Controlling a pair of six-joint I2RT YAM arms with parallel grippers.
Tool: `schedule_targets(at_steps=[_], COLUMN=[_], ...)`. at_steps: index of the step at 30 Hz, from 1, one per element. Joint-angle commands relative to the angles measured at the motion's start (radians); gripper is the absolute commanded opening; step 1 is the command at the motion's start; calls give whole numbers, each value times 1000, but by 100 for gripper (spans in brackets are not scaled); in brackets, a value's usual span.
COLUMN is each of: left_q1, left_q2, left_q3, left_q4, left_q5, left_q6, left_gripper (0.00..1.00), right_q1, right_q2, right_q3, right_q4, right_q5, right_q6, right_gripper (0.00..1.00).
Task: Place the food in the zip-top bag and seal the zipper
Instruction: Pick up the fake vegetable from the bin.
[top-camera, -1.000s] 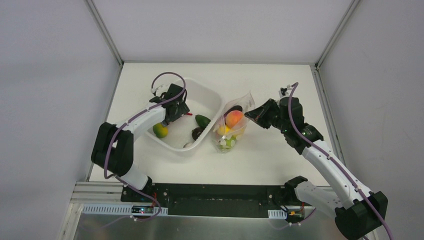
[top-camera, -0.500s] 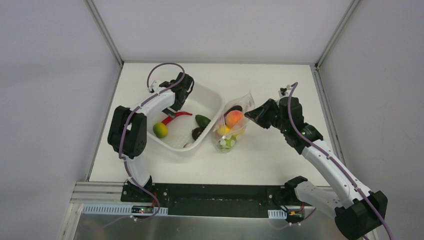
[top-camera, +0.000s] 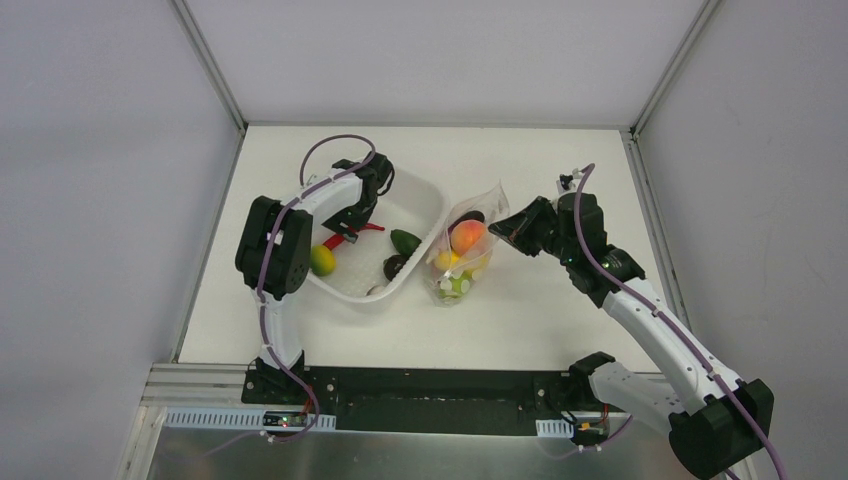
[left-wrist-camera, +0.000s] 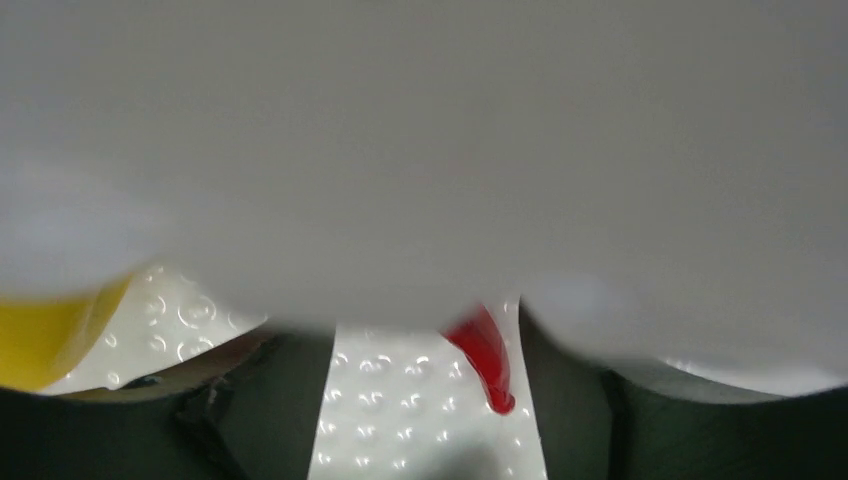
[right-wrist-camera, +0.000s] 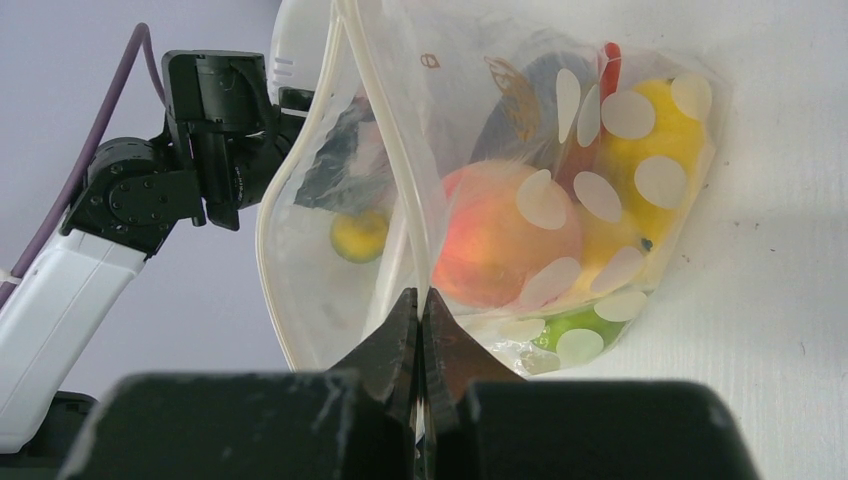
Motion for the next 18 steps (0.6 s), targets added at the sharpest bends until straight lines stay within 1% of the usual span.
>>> schedule_targets(at_steps=[1, 2, 4, 5, 7, 10, 15, 18], left_q1=[-3, -3, -3, -3, -3, -3, -5, -6], left_q2=[22, 20, 7, -2, -17, -29, -71, -132], left_q3=[22, 15, -8, -21, -46, -72, -93, -122], left_q4=[-51, -47, -31, -21, -7, 11, 26, 43], left_q5=[15, 16, 13, 11, 6, 14, 30, 21], left_q6=[-4, 0, 10, 12, 14, 27, 69, 95], left_gripper=[64, 60, 56, 51, 38, 30, 10, 0], right_q1=[-4, -6, -5, -5, -4, -5, -5, -6], right_q2=[-22, -25, -29, -30, -33, -35, -44, -49], right_q3=[23, 22, 20, 18, 18, 18, 20, 18], right_q4=[31, 31, 31, 31, 31, 31, 27, 24], right_q5=[2, 2, 3, 3, 3, -1, -2, 0], right_q6=[-18, -16, -15, -15, -12, -10, -4, -3], right_gripper=[0, 0, 0, 0, 0, 0, 0, 0])
